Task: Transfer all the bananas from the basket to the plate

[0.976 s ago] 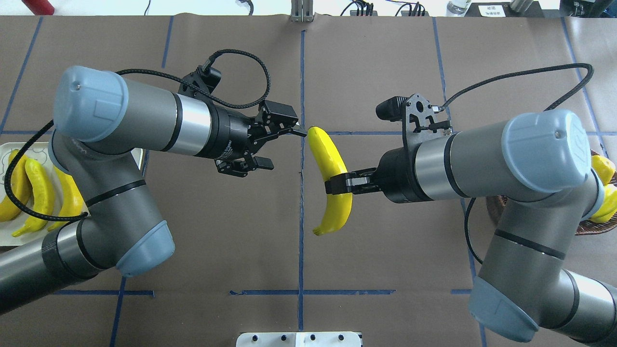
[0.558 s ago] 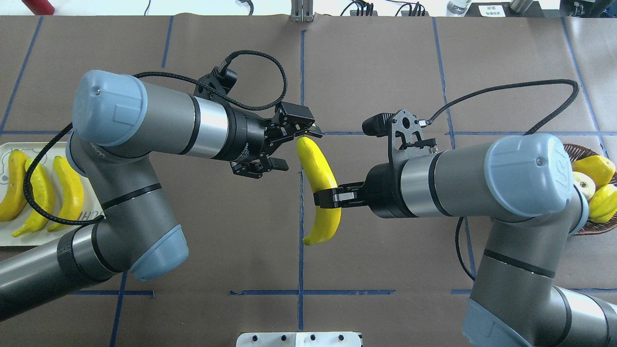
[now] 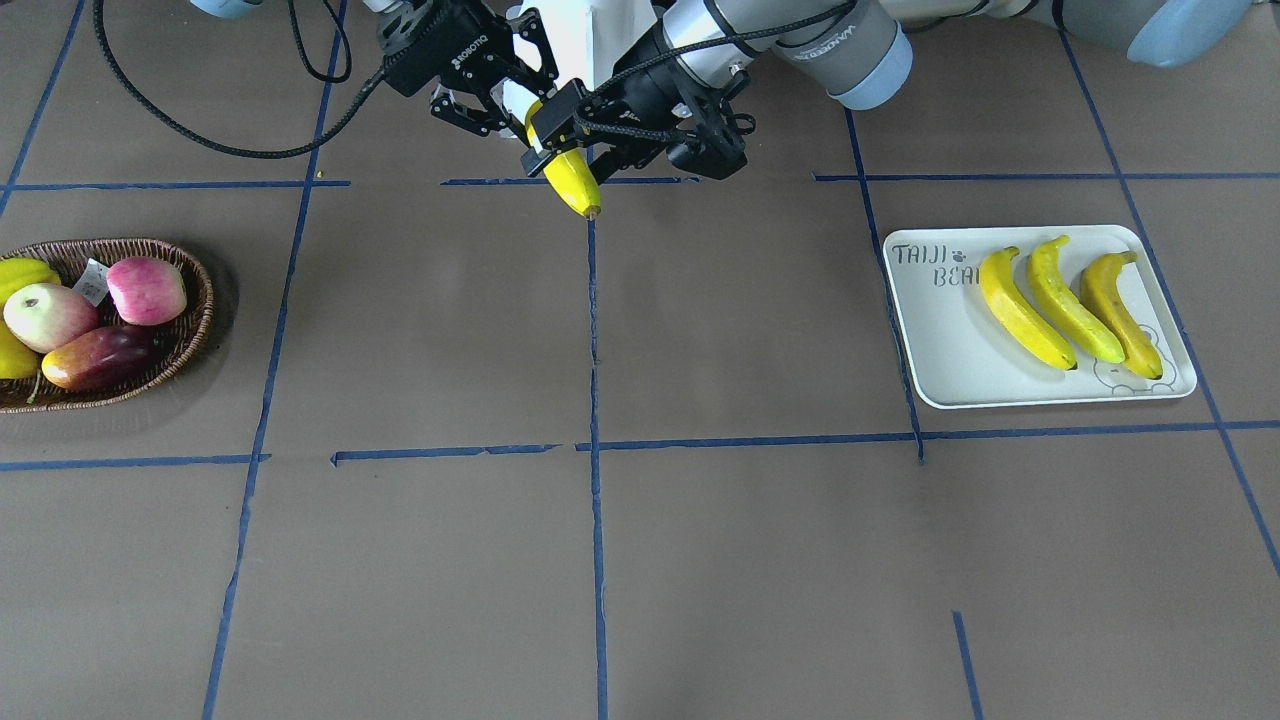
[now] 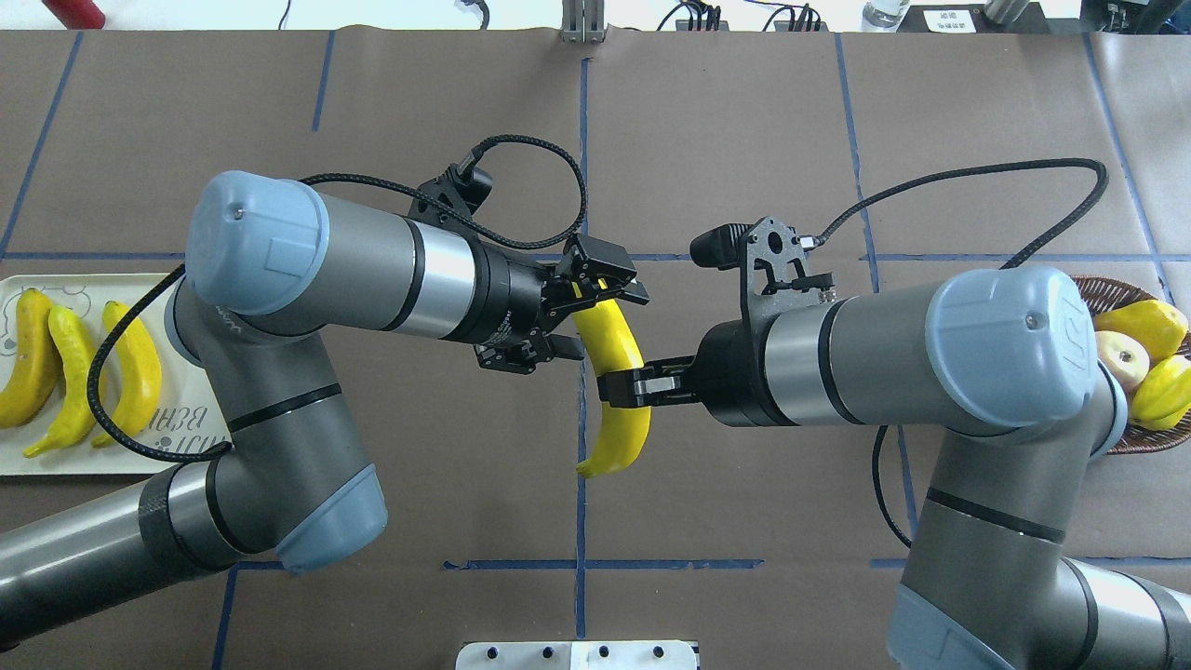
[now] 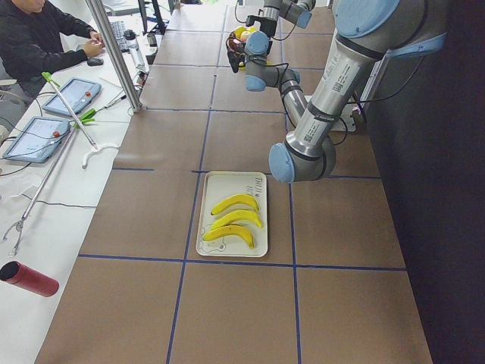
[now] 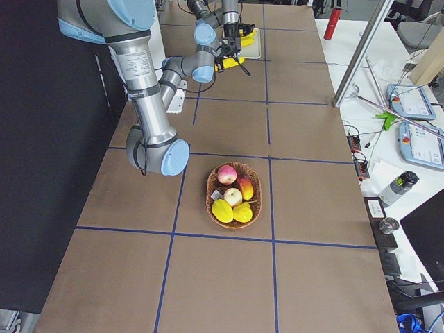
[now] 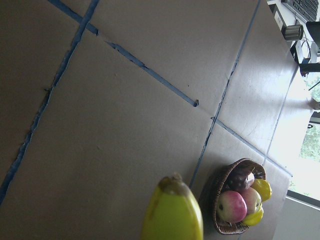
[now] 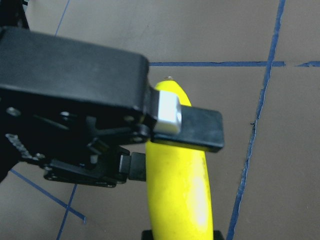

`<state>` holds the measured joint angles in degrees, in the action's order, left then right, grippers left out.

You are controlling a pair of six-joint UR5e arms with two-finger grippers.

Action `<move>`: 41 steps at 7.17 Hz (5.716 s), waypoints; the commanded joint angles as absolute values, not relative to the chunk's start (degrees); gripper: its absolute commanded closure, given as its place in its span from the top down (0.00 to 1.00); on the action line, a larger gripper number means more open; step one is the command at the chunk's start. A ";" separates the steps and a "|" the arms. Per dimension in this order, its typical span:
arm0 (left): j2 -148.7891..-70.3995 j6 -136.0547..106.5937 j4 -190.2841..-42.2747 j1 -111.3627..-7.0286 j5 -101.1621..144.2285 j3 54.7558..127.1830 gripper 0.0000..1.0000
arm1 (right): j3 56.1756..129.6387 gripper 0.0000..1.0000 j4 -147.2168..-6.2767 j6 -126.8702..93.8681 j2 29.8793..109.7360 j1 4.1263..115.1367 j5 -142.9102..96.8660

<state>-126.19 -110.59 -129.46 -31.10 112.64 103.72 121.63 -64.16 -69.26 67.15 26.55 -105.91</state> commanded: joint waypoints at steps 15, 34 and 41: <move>-102.04 -75.70 -99.05 -50.63 116.98 98.73 0.00 | 132.10 1.00 -76.42 -69.99 78.13 39.52 -111.95; -84.47 -10.11 -100.81 -85.43 137.11 94.49 1.00 | 101.61 1.00 -93.30 15.91 91.84 95.54 -137.58; -84.46 -0.44 -88.25 -90.26 137.99 95.89 1.00 | 91.68 1.00 -91.85 14.77 92.46 95.54 -138.33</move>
